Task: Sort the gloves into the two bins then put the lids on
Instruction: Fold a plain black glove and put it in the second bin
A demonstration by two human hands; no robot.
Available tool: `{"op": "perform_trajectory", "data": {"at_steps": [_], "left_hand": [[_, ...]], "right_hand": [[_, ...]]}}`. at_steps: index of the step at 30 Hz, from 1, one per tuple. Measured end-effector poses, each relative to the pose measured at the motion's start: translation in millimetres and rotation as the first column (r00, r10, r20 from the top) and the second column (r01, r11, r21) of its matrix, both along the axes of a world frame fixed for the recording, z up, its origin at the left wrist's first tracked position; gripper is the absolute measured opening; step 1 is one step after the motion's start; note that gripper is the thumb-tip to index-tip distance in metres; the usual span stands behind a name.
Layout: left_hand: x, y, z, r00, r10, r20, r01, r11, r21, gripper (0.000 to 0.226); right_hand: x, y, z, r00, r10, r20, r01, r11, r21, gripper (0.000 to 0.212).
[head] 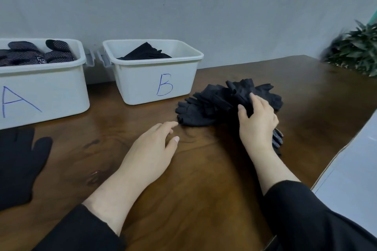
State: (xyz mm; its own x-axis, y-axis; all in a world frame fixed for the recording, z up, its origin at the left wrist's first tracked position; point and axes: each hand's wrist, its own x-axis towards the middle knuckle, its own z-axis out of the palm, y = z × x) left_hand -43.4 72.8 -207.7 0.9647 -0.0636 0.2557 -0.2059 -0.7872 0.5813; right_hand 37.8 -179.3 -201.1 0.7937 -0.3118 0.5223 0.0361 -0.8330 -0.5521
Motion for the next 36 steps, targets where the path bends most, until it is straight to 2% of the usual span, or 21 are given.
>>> {"op": "perform_trajectory", "data": {"at_steps": [2, 4, 7, 8, 9, 11, 14, 16, 19, 20, 21, 22, 23, 24, 25, 26, 28, 30, 33, 36], "left_hand": [[1, 0, 0, 1.0, 0.001, -0.003, -0.001, 1.0, 0.002, 0.043], [1, 0, 1, 1.0, 0.007, -0.006, -0.007, 1.0, 0.009, 0.044], [0, 1, 2, 1.0, 0.014, 0.002, -0.014, 1.0, 0.012, 0.044], [-1, 0, 4, 1.0, 0.015, 0.011, -0.015, 1.0, 0.006, 0.044], [-2, 0, 5, 0.999, 0.021, 0.024, -0.021, 1.0, -0.004, 0.044], [-5, 1, 11, 0.994, 0.073, 0.085, -0.067, 0.996, -0.064, 0.044], [-14, 11, 21, 0.926, 0.237, 0.293, -0.164, 0.954, -0.252, 0.042], [-20, 23, 24, 0.859, 0.298, 0.415, -0.182, 0.937, -0.297, 0.037], [-28, 46, 21, 0.79, 0.347, 0.506, -0.222, 0.931, -0.291, 0.034], [-31, 55, 20, 0.773, 0.362, 0.521, -0.239, 0.927, -0.29, 0.034], [-35, 64, 19, 0.762, 0.375, 0.527, -0.257, 0.923, -0.285, 0.033], [-39, 72, 18, 0.759, 0.383, 0.526, -0.273, 0.921, -0.278, 0.033], [-42, 80, 17, 0.764, 0.39, 0.514, -0.29, 0.919, -0.267, 0.032], [-46, 88, 17, 0.773, 0.398, 0.493, -0.31, 0.916, -0.253, 0.032], [-48, 95, 17, 0.787, 0.407, 0.464, -0.333, 0.913, -0.236, 0.031], [-51, 101, 16, 0.804, 0.416, 0.424, -0.357, 0.909, -0.215, 0.029], [-54, 111, 14, 0.848, 0.42, 0.323, -0.392, 0.907, -0.151, 0.028], [-55, 115, 12, 0.911, 0.343, 0.229, -0.346, 0.938, -0.029, 0.031], [-56, 107, 10, 0.985, 0.158, 0.064, -0.168, 0.96, 0.223, 0.045], [-52, 98, 7, 0.992, 0.123, -0.02, -0.107, 0.92, 0.376, 0.052]], "right_hand": [[3, -3, -2, 1.0, 0.021, 0.005, -0.021, 1.0, 0.006, 0.03], [2, -1, -2, 0.998, 0.031, 0.053, -0.035, 0.997, 0.071, 0.029], [-10, 1, 11, 0.954, 0.012, 0.301, -0.093, 0.962, 0.256, 0.033], [-16, 5, 17, 0.911, 0.022, 0.412, -0.139, 0.956, 0.258, 0.034], [-22, 10, 21, 0.863, 0.052, 0.503, -0.185, 0.958, 0.218, 0.033], [-31, 31, 27, 0.793, 0.167, 0.586, -0.279, 0.955, 0.105, 0.03], [-44, 74, 26, 0.742, 0.325, 0.586, -0.382, 0.924, -0.028, 0.03], [-47, 101, 28, 0.727, 0.377, 0.574, -0.421, 0.905, -0.06, 0.03], [-50, 142, 36, 0.768, 0.445, 0.461, -0.447, 0.887, -0.112, 0.03], [-53, 157, 31, 0.805, 0.494, 0.329, -0.455, 0.87, -0.191, 0.029], [-57, 172, 23, 0.826, 0.55, 0.124, -0.5, 0.816, -0.29, 0.032], [-64, 184, 12, 0.797, 0.595, -0.103, -0.589, 0.728, -0.35, 0.039], [-71, 190, 4, 0.718, 0.629, -0.297, -0.695, 0.631, -0.345, 0.051], [-75, 192, -1, 0.633, 0.663, -0.4, -0.774, 0.558, -0.299, 0.06], [-76, 189, -1, 0.577, 0.716, -0.393, -0.816, 0.525, -0.241, 0.062], [-74, 184, 1, 0.559, 0.765, -0.319, -0.828, 0.533, -0.174, 0.057], [-65, 171, 8, 0.596, 0.781, -0.189, -0.803, 0.588, -0.101, 0.041], [-55, 161, 9, 0.577, 0.776, -0.257, -0.813, 0.575, -0.088, 0.03], [-50, 154, 1, 0.499, 0.767, -0.403, -0.861, 0.492, -0.13, 0.031], [-53, 154, 0, 0.49, 0.788, -0.372, -0.868, 0.481, -0.126, 0.032]]}}
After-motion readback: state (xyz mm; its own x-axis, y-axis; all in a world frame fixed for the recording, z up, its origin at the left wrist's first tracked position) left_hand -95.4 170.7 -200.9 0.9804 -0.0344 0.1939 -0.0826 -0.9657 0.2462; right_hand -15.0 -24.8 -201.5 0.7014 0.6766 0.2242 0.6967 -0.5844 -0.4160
